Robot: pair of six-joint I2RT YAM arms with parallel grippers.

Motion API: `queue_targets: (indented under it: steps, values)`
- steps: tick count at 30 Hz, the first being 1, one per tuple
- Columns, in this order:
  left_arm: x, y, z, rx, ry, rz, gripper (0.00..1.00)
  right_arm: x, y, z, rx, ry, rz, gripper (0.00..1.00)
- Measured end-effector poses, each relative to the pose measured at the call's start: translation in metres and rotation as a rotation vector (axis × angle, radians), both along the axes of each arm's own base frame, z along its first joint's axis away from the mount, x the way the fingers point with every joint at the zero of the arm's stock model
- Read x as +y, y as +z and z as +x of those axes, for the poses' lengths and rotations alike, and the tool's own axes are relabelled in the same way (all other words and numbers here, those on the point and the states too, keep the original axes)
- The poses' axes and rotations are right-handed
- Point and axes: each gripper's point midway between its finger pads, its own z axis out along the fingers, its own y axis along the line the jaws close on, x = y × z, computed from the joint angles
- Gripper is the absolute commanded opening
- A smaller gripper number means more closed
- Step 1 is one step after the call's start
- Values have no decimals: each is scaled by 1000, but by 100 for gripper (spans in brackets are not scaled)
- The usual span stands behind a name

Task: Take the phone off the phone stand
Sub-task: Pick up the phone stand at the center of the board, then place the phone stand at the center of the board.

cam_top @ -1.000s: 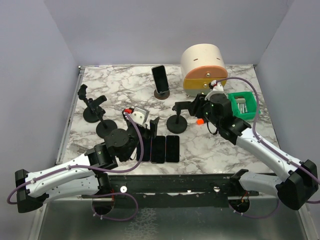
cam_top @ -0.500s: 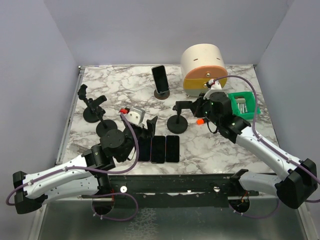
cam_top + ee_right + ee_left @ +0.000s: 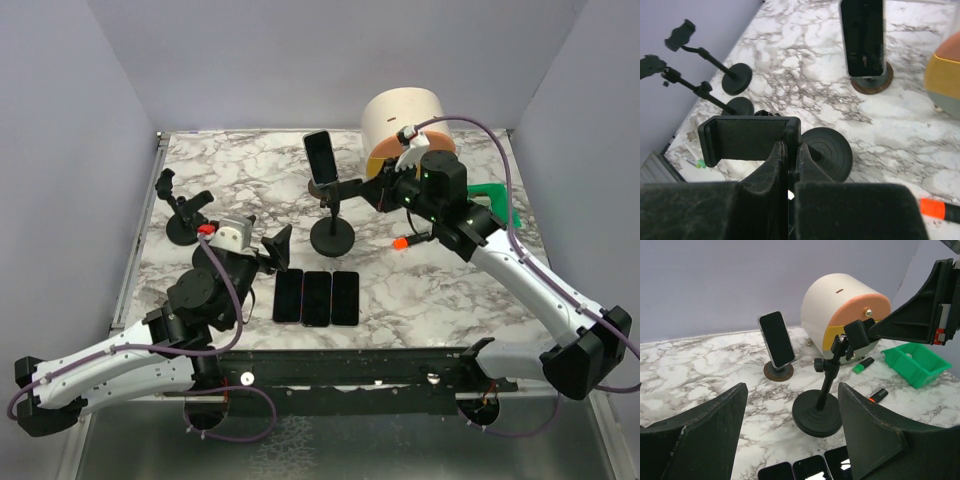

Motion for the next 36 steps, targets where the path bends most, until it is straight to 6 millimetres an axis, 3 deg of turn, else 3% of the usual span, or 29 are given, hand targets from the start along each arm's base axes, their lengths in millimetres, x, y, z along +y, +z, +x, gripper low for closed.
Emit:
queue_targets:
  steps: [5, 13, 18, 30, 36]
  values:
    - [17, 10, -2, -22, 40, -59, 73, 29, 8, 0, -4, 93, 15, 0]
    - [45, 19, -5, -52, 110, -121, 73, 92, -13, 7, 27, 221, 2, 1]
    - [63, 28, -7, -73, 150, -180, 73, 129, -19, 22, -11, 256, 24, 0]
    - [77, 32, -6, -85, 195, -197, 73, 223, -26, 87, -115, 284, 86, 1]
    - [85, 34, -4, -88, 224, -218, 73, 261, -38, 106, -132, 302, 103, 0]
